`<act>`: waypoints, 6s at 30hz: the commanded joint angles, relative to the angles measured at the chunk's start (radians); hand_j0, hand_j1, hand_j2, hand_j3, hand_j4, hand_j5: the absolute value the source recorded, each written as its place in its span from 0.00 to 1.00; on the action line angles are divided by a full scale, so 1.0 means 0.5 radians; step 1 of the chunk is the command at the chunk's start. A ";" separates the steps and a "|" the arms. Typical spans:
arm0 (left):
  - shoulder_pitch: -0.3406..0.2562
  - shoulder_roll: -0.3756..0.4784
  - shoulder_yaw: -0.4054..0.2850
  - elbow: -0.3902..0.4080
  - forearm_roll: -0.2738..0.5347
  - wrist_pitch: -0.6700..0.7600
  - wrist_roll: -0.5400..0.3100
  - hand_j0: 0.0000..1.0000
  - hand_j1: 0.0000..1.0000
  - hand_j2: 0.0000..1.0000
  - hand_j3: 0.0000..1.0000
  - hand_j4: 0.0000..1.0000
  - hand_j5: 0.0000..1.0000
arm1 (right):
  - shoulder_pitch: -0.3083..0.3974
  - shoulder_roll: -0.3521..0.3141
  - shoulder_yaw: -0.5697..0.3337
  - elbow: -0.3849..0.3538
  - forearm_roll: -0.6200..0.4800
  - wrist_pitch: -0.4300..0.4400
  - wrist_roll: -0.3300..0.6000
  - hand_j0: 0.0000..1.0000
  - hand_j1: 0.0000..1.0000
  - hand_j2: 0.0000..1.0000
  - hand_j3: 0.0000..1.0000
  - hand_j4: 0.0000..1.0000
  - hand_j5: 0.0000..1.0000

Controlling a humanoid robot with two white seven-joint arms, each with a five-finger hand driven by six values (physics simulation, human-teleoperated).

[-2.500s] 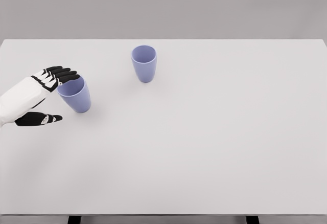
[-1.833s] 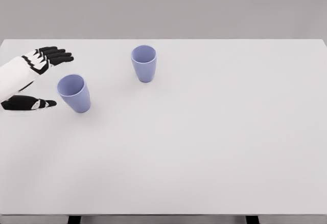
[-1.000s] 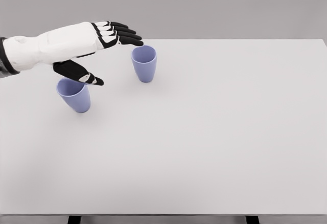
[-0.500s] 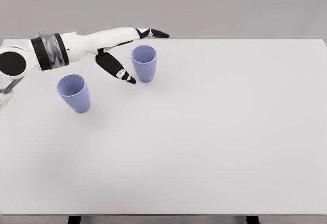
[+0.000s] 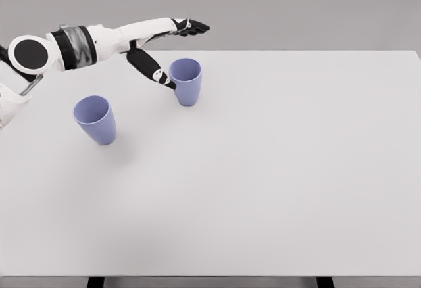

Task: Place the right cup on the left cup with left arm

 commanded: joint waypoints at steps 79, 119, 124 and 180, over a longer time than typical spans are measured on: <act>-0.067 -0.396 -0.304 0.734 0.014 0.152 0.257 1.00 1.00 1.00 1.00 1.00 1.00 | 0.000 0.000 0.000 0.000 -0.001 -0.001 0.000 1.00 1.00 1.00 1.00 1.00 1.00; -0.046 -0.448 -0.307 0.823 0.017 0.152 0.257 0.73 0.73 0.73 0.73 0.73 0.73 | 0.000 0.000 0.000 0.000 -0.001 -0.001 0.000 1.00 1.00 1.00 1.00 1.00 1.00; -0.052 -0.448 -0.304 0.814 0.020 0.152 0.257 0.73 0.73 0.73 0.73 0.73 0.73 | 0.000 0.000 0.000 0.000 -0.001 0.002 0.000 1.00 1.00 1.00 1.00 1.00 1.00; -0.067 0.411 -0.240 -0.226 0.318 0.149 0.247 0.73 0.73 0.73 0.73 0.73 0.73 | 0.000 0.000 0.000 0.000 -0.001 -0.001 0.000 1.00 1.00 1.00 1.00 1.00 1.00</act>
